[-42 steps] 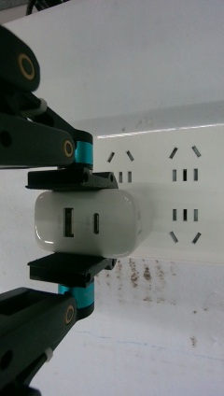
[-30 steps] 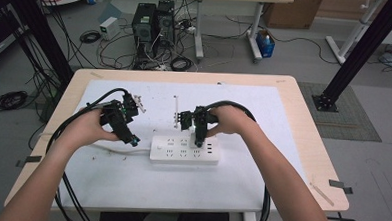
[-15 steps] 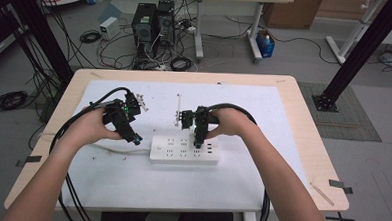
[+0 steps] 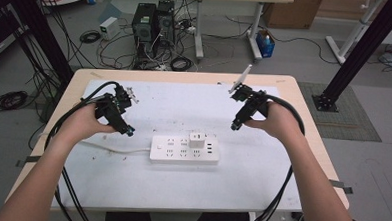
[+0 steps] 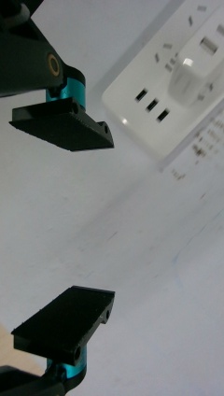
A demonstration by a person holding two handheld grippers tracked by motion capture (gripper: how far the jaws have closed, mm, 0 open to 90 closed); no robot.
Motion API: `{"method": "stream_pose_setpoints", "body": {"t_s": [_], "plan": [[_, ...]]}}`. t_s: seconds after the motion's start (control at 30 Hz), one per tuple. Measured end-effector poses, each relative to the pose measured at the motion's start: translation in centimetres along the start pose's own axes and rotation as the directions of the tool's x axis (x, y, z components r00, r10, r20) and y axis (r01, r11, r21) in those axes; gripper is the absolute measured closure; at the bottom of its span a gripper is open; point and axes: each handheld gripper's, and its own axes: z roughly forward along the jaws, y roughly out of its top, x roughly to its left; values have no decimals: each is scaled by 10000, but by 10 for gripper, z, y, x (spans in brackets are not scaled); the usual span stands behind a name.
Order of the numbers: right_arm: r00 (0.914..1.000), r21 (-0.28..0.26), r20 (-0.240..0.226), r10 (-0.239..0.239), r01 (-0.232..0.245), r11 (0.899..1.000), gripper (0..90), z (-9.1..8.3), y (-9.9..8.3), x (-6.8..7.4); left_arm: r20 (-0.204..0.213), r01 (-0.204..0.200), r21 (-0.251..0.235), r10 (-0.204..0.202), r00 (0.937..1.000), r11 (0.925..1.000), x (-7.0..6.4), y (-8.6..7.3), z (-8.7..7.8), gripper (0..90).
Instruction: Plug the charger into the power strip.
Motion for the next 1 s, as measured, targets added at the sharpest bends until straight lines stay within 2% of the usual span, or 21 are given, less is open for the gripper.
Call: {"method": "stream_pose_setpoints", "body": {"t_s": [0.13, 0.2, 0.7, 1.0], "plan": [[9999, 102, 97, 90, -91, 9999, 220, -3, -11, -6, 28, -74, 84, 73, 10000, 9999, 2, 2, 1, 212], [10000, 119, -16, 88, -87, 9999, 220, -4, -17, -7, 83, -80, 86, 80, 9999, 9999, 1, 3, 2, 212], [9999, 208, -51, 87, -86, 9997, 220, -1, -24, -7, 120, -305, 215, 302, 9995, 9993, -5, 8, 1, 212], [9999, 357, -85, 96, -93, 9993, 220, 3, -25, -8, 175, -258, 147, 256, 9995, 9996, -5, 8, 2, 212]]}}
